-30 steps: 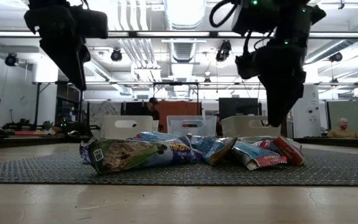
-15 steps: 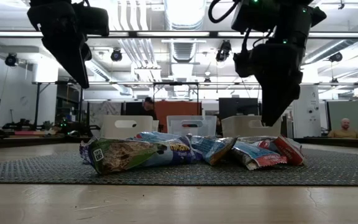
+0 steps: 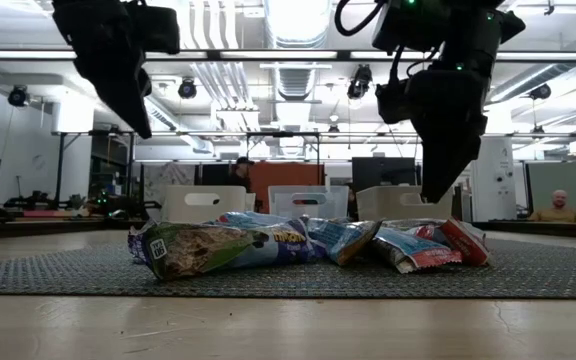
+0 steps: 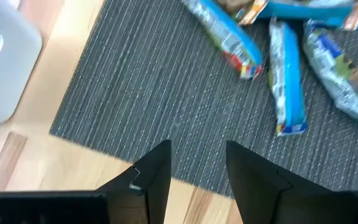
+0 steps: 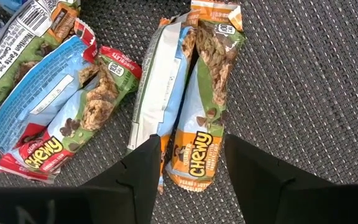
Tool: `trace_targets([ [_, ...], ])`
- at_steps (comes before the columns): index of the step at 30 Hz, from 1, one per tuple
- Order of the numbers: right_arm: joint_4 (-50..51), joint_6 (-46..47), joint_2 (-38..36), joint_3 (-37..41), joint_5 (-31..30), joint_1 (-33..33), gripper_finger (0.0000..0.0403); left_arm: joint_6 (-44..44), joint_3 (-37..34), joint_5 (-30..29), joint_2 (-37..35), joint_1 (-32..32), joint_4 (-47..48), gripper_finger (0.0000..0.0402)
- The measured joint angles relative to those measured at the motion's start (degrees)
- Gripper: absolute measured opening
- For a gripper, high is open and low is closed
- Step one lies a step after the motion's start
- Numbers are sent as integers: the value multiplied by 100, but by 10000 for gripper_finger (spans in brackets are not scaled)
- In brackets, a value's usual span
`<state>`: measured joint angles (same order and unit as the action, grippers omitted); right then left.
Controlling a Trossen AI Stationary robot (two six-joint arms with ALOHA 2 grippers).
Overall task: Pick and place Granola Bars by type
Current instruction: Put the blue granola bar into the transparent bin
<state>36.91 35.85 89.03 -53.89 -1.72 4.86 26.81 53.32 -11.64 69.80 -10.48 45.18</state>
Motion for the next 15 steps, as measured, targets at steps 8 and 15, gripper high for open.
trace_targets([
  [8, 0, 79, 2, 0, 13, -4, 169, -81, -8, -6, 1, 12, -331, 135],
  [15, -7, 79, 4, 0, 22, -4, 169, -242, -46, -182, 2, 50, -546, 135],
])
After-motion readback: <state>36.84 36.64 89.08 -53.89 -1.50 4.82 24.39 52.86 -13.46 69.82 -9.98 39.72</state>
